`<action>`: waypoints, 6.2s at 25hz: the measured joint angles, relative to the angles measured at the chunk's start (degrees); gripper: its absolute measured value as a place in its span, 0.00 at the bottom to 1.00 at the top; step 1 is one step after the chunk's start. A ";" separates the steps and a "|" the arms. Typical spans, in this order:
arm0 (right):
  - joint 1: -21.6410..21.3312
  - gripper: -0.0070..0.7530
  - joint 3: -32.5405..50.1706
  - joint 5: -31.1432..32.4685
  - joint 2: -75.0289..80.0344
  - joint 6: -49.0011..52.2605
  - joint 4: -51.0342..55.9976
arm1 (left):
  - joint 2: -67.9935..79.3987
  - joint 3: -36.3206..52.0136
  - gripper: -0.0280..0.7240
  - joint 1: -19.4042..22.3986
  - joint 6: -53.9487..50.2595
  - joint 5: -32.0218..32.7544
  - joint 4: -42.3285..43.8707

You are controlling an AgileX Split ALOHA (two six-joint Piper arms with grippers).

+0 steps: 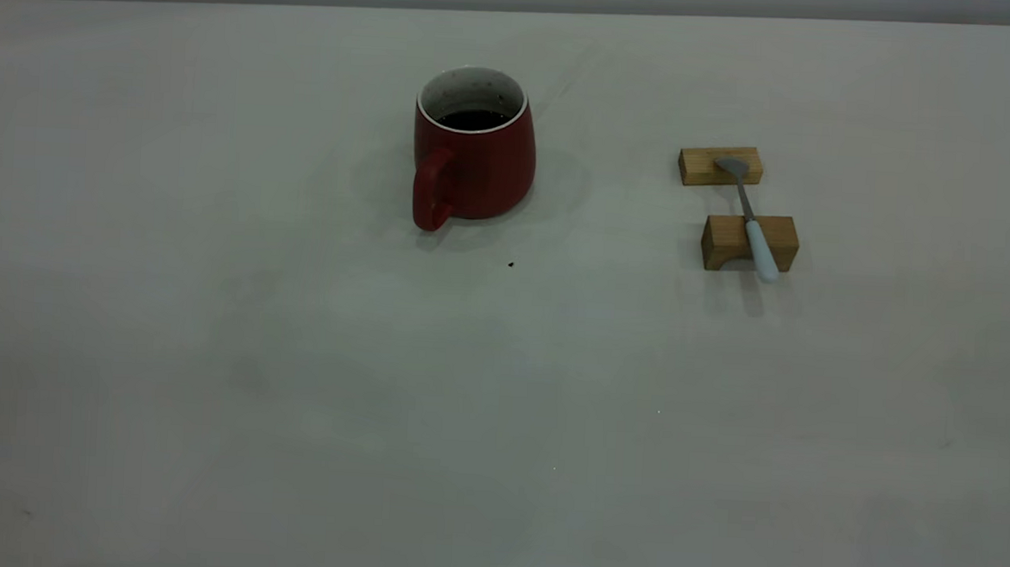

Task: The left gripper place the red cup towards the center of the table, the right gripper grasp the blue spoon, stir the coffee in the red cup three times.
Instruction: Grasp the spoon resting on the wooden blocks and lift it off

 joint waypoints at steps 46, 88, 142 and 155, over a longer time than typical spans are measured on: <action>0.00 0.60 0.00 0.00 0.00 0.00 0.05 | -0.05 0.30 0.77 5.11 24.98 -0.89 -14.27; 0.00 0.77 -3.93 -25.92 54.05 -13.40 19.58 | -0.05 0.30 0.77 5.11 24.86 -0.89 -14.27; 11.41 0.77 -50.95 -28.28 133.25 4.09 10.52 | -0.05 0.30 0.77 5.11 24.85 -0.89 -14.27; 11.41 0.77 -54.68 -29.11 137.93 3.21 11.17 | -0.05 0.30 0.77 5.11 24.85 -0.89 -14.27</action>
